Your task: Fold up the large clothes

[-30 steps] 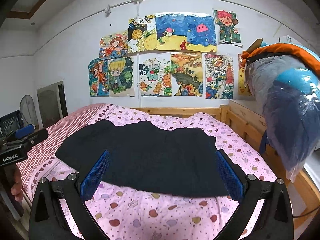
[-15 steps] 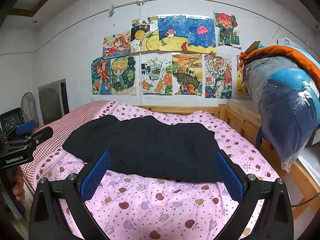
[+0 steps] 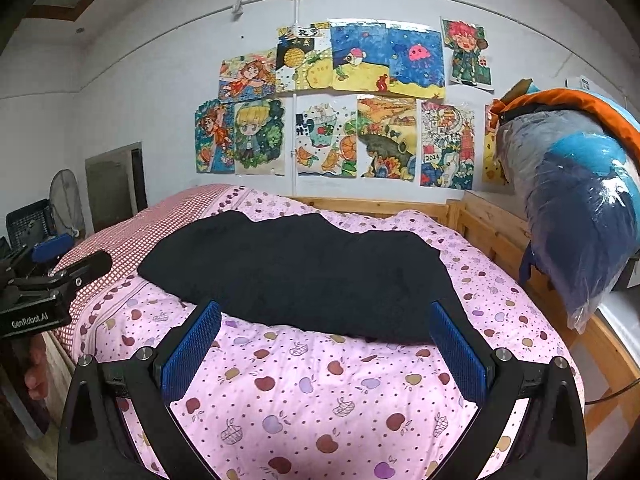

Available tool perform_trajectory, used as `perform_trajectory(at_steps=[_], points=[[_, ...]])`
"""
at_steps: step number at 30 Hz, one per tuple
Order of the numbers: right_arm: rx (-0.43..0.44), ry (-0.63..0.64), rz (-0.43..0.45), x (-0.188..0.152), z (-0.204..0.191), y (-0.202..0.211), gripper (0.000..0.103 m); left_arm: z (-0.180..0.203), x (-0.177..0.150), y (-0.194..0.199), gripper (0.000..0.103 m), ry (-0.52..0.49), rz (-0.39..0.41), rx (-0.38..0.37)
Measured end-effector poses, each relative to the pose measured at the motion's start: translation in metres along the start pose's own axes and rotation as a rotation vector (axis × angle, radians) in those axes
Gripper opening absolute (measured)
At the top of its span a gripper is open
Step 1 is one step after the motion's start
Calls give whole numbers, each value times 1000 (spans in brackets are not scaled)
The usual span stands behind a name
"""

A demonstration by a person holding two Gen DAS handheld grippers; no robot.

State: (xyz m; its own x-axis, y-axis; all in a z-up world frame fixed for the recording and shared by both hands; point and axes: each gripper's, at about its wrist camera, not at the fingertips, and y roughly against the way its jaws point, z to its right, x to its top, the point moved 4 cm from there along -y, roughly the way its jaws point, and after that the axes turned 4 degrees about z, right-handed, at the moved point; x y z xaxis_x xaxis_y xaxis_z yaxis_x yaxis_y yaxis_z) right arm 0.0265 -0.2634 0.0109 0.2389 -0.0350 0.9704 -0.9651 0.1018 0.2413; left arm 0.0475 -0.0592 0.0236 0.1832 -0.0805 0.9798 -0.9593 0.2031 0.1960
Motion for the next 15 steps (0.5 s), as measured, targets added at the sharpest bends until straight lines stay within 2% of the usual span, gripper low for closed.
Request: perform_trajectory(at_steps=[3, 11, 15], points=[[11, 0, 5, -2, -4, 3, 101, 4, 0, 4, 103, -15, 8, 7], [36, -19, 9, -8, -5, 10, 101, 0, -15, 4, 103, 29, -45, -19], [39, -22, 15, -18, -3, 9, 101, 3, -23, 3, 103, 9, -57, -19]])
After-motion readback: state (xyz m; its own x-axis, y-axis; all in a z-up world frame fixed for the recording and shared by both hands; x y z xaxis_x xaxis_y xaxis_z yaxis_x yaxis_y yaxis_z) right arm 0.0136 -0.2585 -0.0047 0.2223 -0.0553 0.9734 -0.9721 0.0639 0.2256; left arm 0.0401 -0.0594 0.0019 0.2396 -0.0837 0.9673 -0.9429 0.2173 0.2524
